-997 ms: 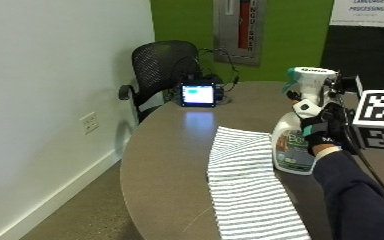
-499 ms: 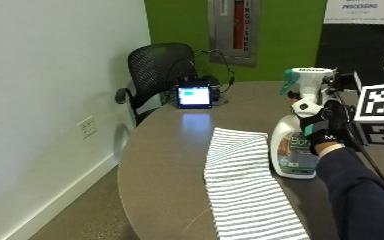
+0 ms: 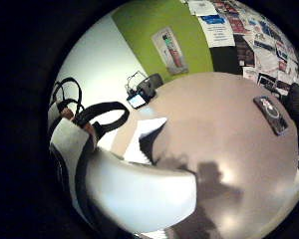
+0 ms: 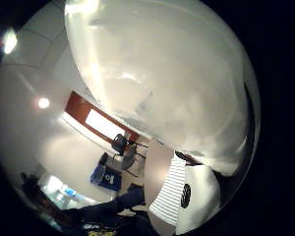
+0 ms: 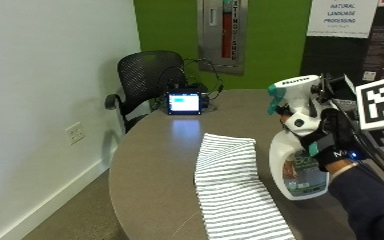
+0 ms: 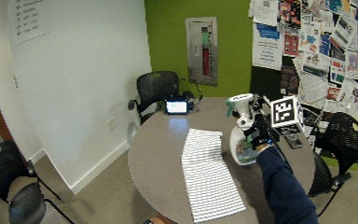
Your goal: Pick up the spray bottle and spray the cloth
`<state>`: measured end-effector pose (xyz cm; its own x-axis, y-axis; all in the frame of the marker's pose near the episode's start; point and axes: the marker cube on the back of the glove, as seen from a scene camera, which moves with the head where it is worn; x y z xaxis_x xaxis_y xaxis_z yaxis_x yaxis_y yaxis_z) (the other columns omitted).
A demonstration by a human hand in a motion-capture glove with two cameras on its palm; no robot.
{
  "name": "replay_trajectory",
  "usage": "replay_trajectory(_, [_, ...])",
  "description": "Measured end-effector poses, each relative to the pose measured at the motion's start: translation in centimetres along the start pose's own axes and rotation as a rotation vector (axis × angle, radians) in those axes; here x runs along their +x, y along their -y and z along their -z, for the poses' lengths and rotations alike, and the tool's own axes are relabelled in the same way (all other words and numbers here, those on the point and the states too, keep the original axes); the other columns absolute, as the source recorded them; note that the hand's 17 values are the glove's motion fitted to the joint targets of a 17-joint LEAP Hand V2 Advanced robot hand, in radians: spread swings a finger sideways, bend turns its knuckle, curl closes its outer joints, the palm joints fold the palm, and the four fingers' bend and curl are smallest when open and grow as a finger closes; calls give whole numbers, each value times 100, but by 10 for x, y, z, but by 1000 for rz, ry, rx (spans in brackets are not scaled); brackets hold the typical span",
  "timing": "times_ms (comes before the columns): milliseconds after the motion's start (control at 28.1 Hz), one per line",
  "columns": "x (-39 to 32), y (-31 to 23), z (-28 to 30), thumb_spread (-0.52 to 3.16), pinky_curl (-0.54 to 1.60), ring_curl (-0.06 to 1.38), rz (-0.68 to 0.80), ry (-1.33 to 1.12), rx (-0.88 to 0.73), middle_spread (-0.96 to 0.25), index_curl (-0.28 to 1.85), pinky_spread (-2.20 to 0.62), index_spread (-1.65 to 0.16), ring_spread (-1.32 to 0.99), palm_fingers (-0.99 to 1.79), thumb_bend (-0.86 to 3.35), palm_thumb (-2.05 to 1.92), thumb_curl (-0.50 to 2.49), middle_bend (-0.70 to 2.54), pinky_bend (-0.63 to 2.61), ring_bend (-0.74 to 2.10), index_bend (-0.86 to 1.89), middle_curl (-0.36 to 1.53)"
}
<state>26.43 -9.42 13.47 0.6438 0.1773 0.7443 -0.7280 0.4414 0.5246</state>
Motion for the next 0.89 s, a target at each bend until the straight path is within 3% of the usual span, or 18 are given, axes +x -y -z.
replay_trajectory(214, [-13, -35, 15, 43, 38, 44, 71, 55, -78, -23, 47, -36, -29, -27, 136, -3, 102, 65, 59, 47, 65, 19, 50])
replay_trajectory(499, [-49, -54, 36, 41, 39, 45, 220, -126, -144, -23, 49, -34, -29, -27, 136, -3, 102, 66, 59, 47, 65, 19, 51])
replay_trajectory(890, [-77, -83, 33, 41, 39, 45, 448, -462, -374, -23, 51, -32, -29, -28, 136, -3, 101, 68, 61, 46, 65, 19, 51])
